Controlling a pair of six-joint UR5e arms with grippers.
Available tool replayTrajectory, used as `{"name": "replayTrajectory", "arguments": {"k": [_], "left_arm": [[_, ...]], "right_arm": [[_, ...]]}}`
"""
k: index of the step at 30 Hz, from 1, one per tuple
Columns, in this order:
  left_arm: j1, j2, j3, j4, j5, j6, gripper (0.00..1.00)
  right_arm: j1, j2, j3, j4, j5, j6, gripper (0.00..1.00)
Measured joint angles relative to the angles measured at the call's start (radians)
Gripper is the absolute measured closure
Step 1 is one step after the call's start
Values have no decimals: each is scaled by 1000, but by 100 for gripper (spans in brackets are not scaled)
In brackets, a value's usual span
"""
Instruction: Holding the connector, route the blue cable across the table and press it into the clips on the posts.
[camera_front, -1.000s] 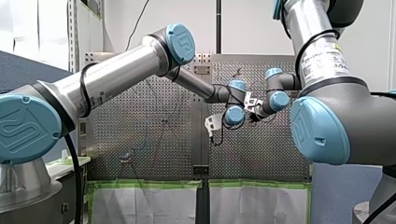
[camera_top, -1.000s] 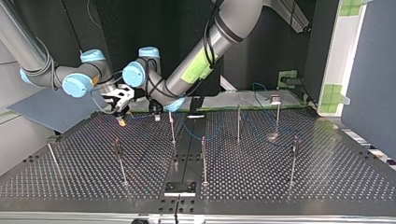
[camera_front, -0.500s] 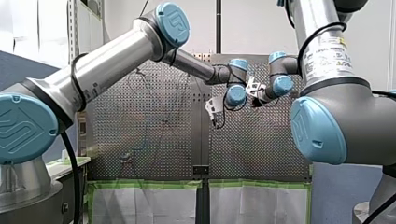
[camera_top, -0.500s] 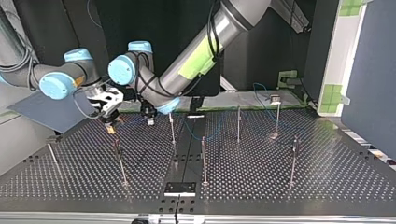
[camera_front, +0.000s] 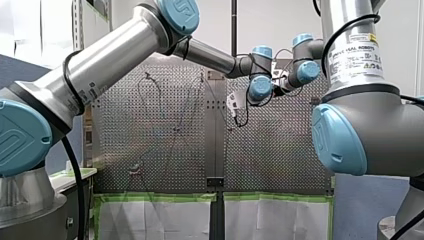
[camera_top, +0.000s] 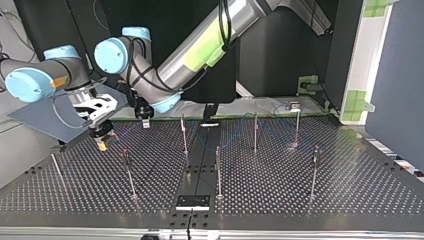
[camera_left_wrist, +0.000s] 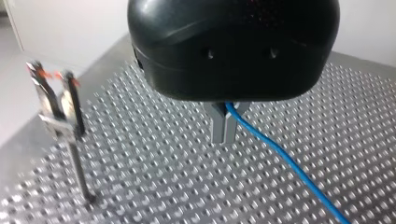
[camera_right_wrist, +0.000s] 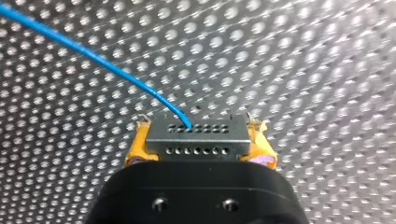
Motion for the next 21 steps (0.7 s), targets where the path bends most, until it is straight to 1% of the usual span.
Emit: {"name": "replayTrajectory", "arguments": {"k": [8,12,16,21], "left_arm": [[-15,20,0,1,-2,11,100],[-18,32,0,5,-2,22,100],[-12,37,0,7,-2,28,100],[0,40,0,22,-1,27,100]], "right_arm": [[-6,-67,-13,21,-2,1,100],[-7,-95,-18,29,-3,-1,100],[-7,-107,-24,35,-11,-3,100],[-3,-107,-26,35,-29,-4,100]]}}
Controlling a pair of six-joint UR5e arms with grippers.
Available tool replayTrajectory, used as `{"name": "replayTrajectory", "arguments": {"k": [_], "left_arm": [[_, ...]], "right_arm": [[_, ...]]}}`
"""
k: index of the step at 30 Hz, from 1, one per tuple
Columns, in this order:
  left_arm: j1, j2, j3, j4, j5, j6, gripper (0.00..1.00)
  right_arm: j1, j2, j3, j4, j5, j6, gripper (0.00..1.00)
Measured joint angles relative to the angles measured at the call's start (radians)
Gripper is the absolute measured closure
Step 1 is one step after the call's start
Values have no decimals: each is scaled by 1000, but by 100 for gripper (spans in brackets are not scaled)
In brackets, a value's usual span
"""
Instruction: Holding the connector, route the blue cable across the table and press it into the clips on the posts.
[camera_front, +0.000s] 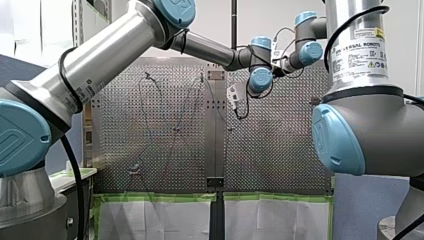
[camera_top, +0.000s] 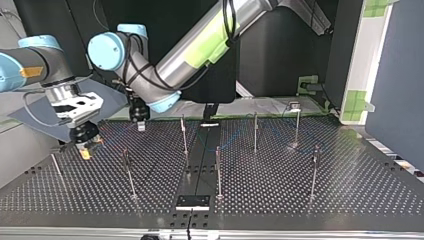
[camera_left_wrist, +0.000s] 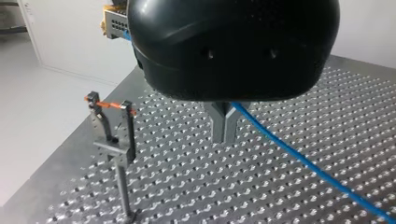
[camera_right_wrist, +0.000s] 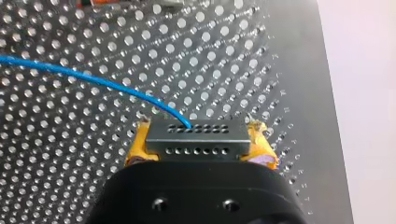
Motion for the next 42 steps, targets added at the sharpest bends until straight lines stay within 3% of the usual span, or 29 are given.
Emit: {"name": "replayTrajectory", "arguments": {"k": [7,15,31,42], "left_arm": [[37,4,5,39,12,2,100],[75,34,8,58,37,9,100],[130,36,8,149,162,39,100],[177,3,8,166,252,41,100]], "right_arm": [[6,14,-1,-2,-16,-13,100],[1,15,-21,3,-34,-13,100],[-10,48,-36,-1,-48,-13,100],[-23,91,-94,-5,-71,-8,100]]}}
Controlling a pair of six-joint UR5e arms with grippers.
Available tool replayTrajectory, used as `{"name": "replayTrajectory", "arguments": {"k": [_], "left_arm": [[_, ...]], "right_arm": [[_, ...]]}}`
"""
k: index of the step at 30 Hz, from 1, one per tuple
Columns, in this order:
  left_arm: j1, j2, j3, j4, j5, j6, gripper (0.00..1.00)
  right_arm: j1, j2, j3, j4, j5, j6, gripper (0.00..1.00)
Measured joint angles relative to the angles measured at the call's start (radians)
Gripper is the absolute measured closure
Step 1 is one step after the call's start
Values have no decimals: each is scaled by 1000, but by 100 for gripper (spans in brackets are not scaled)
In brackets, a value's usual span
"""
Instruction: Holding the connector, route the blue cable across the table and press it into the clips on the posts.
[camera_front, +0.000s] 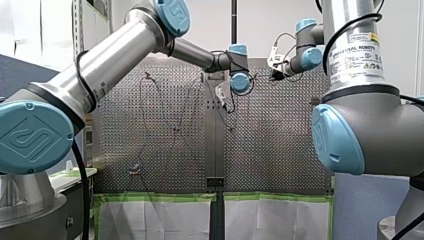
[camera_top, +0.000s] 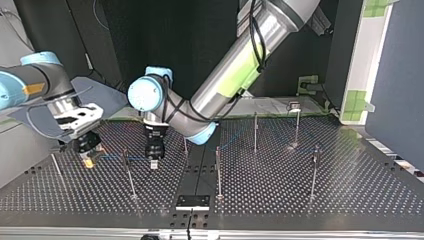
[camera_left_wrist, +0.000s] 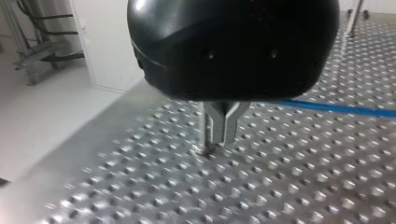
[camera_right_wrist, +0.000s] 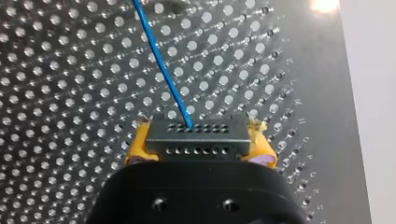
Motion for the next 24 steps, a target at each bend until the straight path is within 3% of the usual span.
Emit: {"name": "replayTrajectory", "arguments": {"k": [7,8,9,11,12,14,15,17,19,24], "left_arm": [[7,-12,0,-16,7,3,100],[6,-12,0,-20,7,3,91],[5,-12,0,-24,7,3,91],[2,-12,0,-36,6,3,71],[0,-12,0,-42,6,4,71],[-4,-12,0,-57,5,4,40],[-7,-12,0,-65,5,4,40],[-13,-11,0,-81,5,1,5],[-18,-11,0,-99,5,-4,0],[-27,-7,0,-133,2,-16,0]], "right_arm": [[-11,8,-7,-1,-1,-2,100],[-12,8,-7,-1,-1,-2,100],[-13,8,-7,-2,-1,-3,100],[-15,9,-7,-2,-1,-4,100],[-16,9,-7,-2,-1,-5,100],[-16,9,-7,-2,-1,-5,100],[-16,9,-7,-2,-1,-6,100],[-16,9,-7,-2,-1,-6,100],[-17,9,-7,-2,-1,-7,100],[-17,9,-8,-2,-1,-7,100]]}}
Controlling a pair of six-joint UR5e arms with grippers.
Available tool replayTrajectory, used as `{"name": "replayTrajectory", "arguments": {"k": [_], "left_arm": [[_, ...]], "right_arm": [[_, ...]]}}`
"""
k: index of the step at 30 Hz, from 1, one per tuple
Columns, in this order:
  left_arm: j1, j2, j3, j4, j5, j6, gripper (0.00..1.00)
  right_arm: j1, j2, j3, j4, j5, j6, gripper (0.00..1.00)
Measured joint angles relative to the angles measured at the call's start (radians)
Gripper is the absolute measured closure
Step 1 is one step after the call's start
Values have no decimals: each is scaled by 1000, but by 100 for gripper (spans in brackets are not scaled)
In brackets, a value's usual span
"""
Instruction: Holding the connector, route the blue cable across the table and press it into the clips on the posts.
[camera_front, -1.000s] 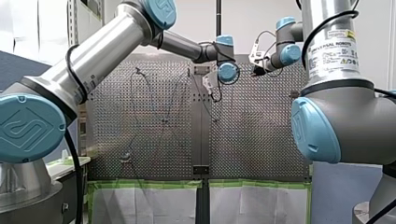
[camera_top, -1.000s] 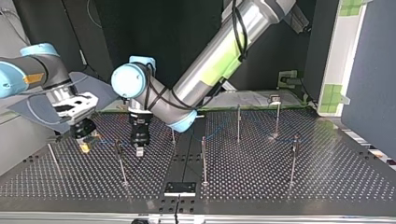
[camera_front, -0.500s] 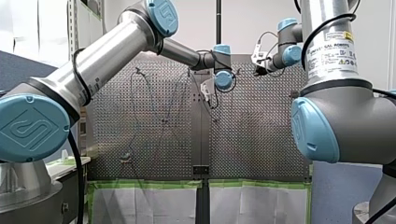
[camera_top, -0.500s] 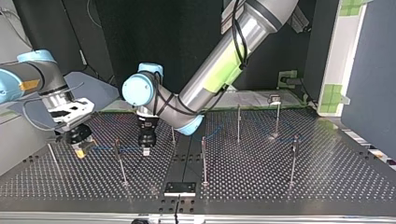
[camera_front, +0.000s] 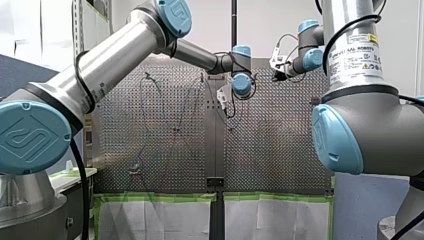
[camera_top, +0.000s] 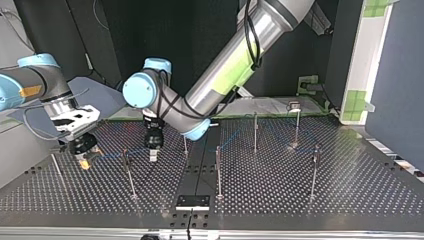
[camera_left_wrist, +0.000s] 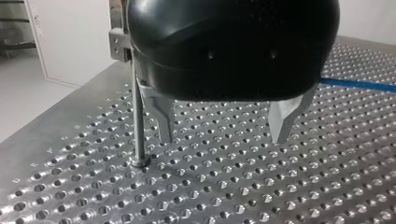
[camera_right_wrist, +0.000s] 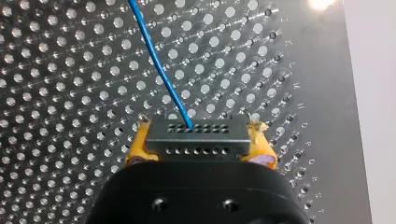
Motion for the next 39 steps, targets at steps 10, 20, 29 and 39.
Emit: {"name": "replayTrajectory", "arguments": {"k": [10,20,29,39], "left_arm": [[-25,39,-13,-90,-41,-16,0],[-58,118,-90,-71,-40,1,0],[-83,197,-169,8,-31,5,0],[-67,274,-245,81,-25,-9,0]], "right_arm": [[1,1,1,0,1,0,100],[4,2,1,1,1,0,100],[8,2,1,2,2,0,100],[16,3,2,3,3,-1,100]]}}
